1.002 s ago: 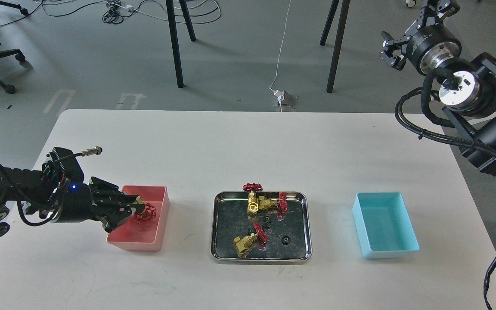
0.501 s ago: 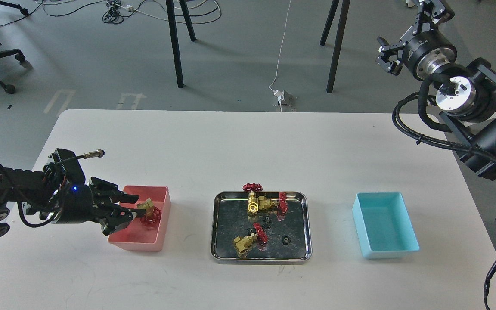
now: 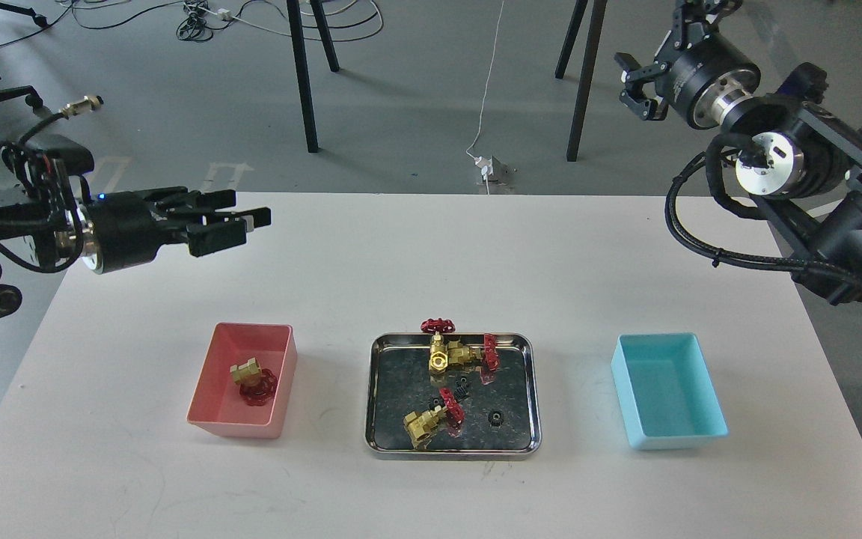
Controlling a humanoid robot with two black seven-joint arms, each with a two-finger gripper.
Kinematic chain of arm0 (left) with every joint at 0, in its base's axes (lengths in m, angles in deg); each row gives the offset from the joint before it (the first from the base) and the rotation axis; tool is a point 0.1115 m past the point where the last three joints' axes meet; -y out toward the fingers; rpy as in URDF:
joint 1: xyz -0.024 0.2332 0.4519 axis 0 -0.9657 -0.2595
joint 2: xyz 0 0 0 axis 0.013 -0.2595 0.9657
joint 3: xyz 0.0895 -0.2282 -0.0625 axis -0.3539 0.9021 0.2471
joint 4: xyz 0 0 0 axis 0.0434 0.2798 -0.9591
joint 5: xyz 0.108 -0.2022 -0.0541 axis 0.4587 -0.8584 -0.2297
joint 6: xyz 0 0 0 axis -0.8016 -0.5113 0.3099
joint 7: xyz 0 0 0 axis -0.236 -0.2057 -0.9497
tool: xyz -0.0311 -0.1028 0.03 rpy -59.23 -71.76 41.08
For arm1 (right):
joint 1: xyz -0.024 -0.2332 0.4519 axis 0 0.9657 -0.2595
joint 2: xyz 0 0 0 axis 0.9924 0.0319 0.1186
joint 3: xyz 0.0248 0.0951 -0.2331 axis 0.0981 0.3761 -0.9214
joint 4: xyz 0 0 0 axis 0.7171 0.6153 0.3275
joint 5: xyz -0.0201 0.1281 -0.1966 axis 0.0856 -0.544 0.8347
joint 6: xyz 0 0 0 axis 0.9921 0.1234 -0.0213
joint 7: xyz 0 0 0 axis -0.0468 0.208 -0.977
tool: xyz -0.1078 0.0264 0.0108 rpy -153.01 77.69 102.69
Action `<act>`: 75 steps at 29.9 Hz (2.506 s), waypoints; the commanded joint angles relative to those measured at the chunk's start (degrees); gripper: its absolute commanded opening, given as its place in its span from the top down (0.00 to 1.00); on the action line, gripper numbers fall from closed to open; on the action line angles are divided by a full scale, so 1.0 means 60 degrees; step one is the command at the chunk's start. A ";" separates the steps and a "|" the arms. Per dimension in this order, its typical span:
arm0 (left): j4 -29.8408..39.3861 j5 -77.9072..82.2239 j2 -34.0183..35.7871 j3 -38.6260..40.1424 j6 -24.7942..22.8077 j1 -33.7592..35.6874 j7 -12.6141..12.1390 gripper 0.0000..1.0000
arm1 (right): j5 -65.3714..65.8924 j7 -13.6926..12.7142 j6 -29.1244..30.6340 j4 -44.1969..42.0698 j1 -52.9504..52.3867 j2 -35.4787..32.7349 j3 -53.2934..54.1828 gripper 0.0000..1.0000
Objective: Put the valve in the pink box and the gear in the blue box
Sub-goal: 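Raise the left arm away and move the right gripper to the tray, then grasp a small dark gear in the tray with the right gripper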
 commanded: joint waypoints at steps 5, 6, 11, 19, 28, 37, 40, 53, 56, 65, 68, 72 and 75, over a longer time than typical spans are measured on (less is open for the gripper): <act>0.0344 -0.7032 -0.0256 0.3475 -0.3376 -0.0223 -0.0001 0.06 | 0.3095 0.0473 0.2412 0.2453 -0.2566 -0.1308 -0.6069 0.01; 0.0344 -0.7999 -0.0445 0.3886 -0.3903 -0.0311 -0.0001 0.05 | 0.3388 0.0503 0.2647 0.2746 -0.3181 -0.1323 -0.7094 0.01; 0.0242 -1.0499 -0.1587 0.5353 -0.5060 -0.0678 -0.0001 0.01 | 0.5511 0.0532 0.2796 0.4912 -0.5294 -0.0316 -1.0921 0.01; -0.0183 -1.0499 -0.3083 0.5574 -0.5060 -0.1204 -0.0001 0.01 | 0.8106 0.0532 0.2299 0.4641 -0.5210 0.1589 -1.3181 0.01; -0.0242 -1.0499 -0.3245 0.6219 -0.5060 -0.1733 -0.0001 0.01 | 0.8180 0.0518 0.1653 0.3833 -0.4916 0.3362 -1.3462 0.15; -0.0242 -1.0499 -0.3230 0.6248 -0.5060 -0.1878 -0.0001 0.01 | 0.8210 0.0518 0.1199 0.2823 -0.4623 0.3774 -1.4004 0.46; -0.0242 -1.0499 -0.3245 0.6336 -0.5060 -0.1982 -0.0001 0.01 | 0.8181 0.0518 0.1184 0.2734 -0.4579 0.3774 -1.3989 0.46; -0.0242 -1.0499 -0.3260 0.6365 -0.5060 -0.2084 -0.0001 0.01 | 0.8049 0.0591 0.1038 0.2851 -0.4389 0.3774 -1.3916 0.46; -0.0242 -1.0499 -0.3274 0.6365 -0.5060 -0.2099 -0.0001 0.01 | 0.8063 0.0853 0.1023 0.2866 -0.4286 0.3774 -1.3931 0.46; -0.0256 -1.0484 -0.3318 0.6365 -0.5060 -0.2113 -0.0001 0.01 | 0.8151 0.1060 0.0760 0.2851 -0.4111 0.3774 -1.3945 0.46; -0.0271 -1.0484 -0.3347 0.6365 -0.5060 -0.2114 -0.0001 0.01 | 0.8166 0.1074 0.0570 0.2822 -0.3993 0.3774 -1.3989 0.46; -0.0271 -1.0484 -0.3435 0.6365 -0.5060 -0.2114 -0.0001 0.01 | 0.8181 0.1148 0.0437 0.2749 -0.3876 0.3774 -1.4018 0.45; -0.0271 -1.0484 -0.3436 0.6365 -0.5060 -0.2201 -0.0001 0.01 | 0.8166 0.1148 0.0349 0.2632 -0.3730 0.3774 -1.4018 0.45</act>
